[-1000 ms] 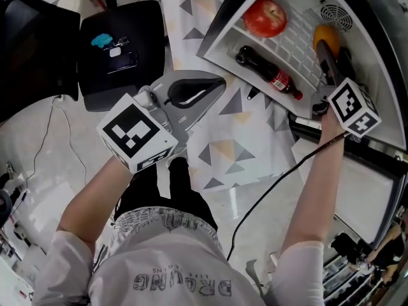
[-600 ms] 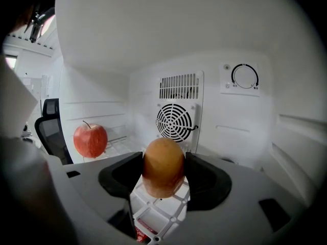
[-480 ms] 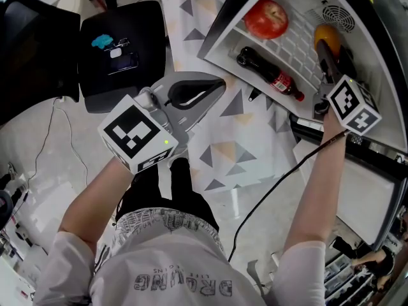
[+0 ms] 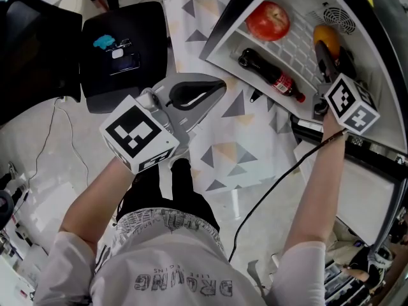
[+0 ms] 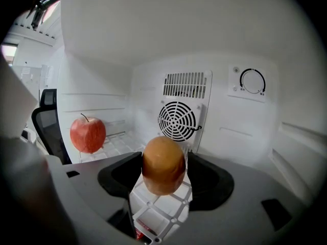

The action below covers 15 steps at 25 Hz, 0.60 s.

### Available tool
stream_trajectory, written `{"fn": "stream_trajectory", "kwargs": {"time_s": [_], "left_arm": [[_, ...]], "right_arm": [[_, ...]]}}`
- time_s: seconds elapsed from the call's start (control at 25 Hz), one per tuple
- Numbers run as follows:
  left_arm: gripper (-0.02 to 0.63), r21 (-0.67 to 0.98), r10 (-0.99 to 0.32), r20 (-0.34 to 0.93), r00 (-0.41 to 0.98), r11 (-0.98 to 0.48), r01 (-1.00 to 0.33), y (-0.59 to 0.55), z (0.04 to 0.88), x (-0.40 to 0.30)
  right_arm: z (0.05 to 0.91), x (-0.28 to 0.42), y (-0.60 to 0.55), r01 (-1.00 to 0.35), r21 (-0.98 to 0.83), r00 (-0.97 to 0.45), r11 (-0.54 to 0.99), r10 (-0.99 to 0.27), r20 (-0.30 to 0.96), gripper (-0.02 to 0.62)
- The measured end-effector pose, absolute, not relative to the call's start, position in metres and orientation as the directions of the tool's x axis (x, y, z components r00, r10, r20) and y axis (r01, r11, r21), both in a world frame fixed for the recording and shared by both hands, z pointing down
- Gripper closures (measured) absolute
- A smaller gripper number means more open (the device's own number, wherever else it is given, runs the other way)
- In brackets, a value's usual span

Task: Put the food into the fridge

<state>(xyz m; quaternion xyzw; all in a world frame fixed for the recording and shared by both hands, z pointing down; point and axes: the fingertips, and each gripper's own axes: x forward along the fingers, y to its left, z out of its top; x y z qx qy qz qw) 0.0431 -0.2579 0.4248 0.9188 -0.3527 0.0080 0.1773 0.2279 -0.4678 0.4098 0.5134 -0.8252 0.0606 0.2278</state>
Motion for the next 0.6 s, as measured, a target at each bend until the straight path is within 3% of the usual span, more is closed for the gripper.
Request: {"fn": "stream_trajectory", "kwargs": {"time_s": [0.6], "left_arm": [[0.600,0.309,-0.642,0.133,0.755,-0.697,-0.647,-0.2565,0.4177,0.0445]], "right_arm": [[0.4018,0.2280,-0.4608,-0.884,0.075,-0.395,0.462,-0.822,0.410,0.331]]}}
